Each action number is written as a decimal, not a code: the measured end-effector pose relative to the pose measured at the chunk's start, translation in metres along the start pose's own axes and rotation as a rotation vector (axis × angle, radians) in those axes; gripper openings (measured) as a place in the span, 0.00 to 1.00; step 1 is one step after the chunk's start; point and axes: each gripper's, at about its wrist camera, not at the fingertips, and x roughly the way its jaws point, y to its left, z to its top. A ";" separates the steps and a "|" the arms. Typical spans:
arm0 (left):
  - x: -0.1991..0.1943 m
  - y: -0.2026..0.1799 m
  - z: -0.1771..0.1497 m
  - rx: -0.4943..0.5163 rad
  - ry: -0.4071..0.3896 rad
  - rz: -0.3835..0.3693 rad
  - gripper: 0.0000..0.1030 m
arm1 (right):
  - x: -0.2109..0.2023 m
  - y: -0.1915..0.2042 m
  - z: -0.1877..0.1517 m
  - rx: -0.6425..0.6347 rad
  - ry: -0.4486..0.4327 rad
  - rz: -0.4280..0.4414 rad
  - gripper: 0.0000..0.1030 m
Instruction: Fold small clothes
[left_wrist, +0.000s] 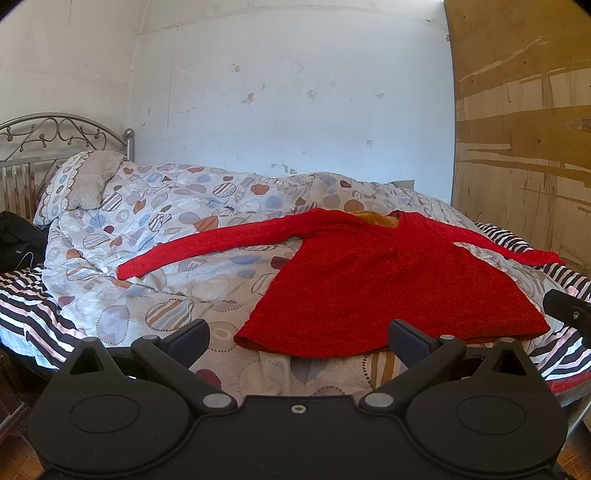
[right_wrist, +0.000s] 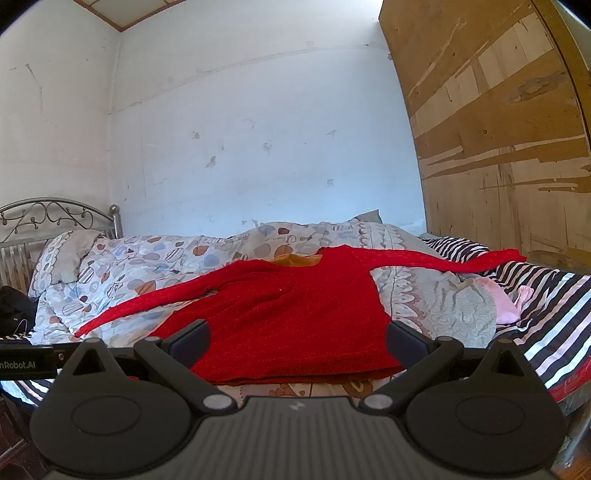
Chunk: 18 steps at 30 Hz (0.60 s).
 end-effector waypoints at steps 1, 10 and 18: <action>0.000 0.000 0.000 0.000 0.000 0.000 1.00 | 0.000 0.000 0.000 0.000 0.000 0.000 1.00; 0.000 0.000 0.000 0.001 0.001 0.001 0.99 | 0.000 -0.001 0.000 0.001 -0.001 0.001 1.00; 0.000 0.000 0.000 0.000 0.000 0.001 0.99 | -0.001 -0.002 0.000 0.001 -0.001 0.001 1.00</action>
